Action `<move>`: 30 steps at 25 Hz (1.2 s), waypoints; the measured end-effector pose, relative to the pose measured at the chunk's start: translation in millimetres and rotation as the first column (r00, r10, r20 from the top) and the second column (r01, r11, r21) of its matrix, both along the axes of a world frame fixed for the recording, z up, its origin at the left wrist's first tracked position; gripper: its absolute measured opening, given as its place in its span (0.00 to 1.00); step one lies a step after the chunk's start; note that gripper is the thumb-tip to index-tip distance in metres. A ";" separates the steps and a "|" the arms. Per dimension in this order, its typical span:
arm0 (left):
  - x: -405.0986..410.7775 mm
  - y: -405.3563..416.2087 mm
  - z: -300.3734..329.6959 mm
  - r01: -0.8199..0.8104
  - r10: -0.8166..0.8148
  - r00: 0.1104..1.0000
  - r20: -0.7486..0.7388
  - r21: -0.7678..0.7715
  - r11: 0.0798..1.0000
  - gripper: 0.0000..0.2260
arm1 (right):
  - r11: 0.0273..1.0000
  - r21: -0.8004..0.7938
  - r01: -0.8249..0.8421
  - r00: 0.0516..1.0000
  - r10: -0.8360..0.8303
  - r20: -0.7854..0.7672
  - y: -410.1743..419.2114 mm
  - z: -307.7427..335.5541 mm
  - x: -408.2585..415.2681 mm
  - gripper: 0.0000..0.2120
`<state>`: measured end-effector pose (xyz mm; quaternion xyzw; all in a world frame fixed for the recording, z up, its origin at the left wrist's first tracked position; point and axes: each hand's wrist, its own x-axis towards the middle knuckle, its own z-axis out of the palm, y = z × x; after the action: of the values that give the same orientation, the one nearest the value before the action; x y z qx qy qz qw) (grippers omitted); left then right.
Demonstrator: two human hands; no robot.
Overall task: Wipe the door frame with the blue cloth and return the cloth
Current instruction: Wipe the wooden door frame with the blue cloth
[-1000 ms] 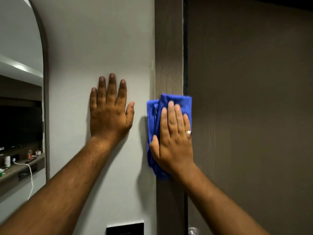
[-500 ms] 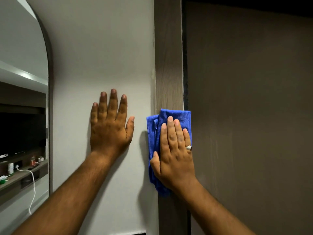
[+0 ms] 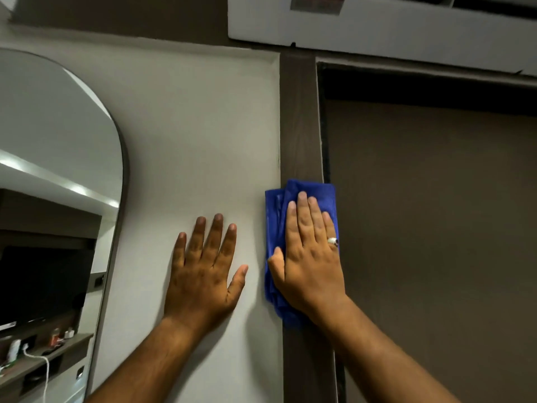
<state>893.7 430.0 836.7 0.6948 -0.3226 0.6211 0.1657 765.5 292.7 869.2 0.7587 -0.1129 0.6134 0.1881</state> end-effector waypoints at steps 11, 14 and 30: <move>0.7 -6.3 27.7 -0.035 0.035 0.999 0.000 -0.024 0.999 0.33 | 0.996 0.071 -0.053 0.997 0.049 0.062 -3.2 143.6 8.8 0.37; -2.1 -5.2 26.2 -0.030 0.030 1.000 -0.005 -0.026 0.999 0.33 | 0.995 0.044 -0.085 0.996 0.084 0.028 -2.6 119.4 7.1 0.36; -13.6 -3.2 13.5 0.014 -0.018 0.992 -0.122 -0.030 0.999 0.33 | 0.977 0.060 -0.203 0.977 0.206 -0.046 3.5 -105.4 -20.3 0.31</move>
<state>880.1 426.8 850.2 0.7264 -0.3084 0.5806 0.2002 745.2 296.3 763.8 0.7869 -0.0463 0.6062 0.1058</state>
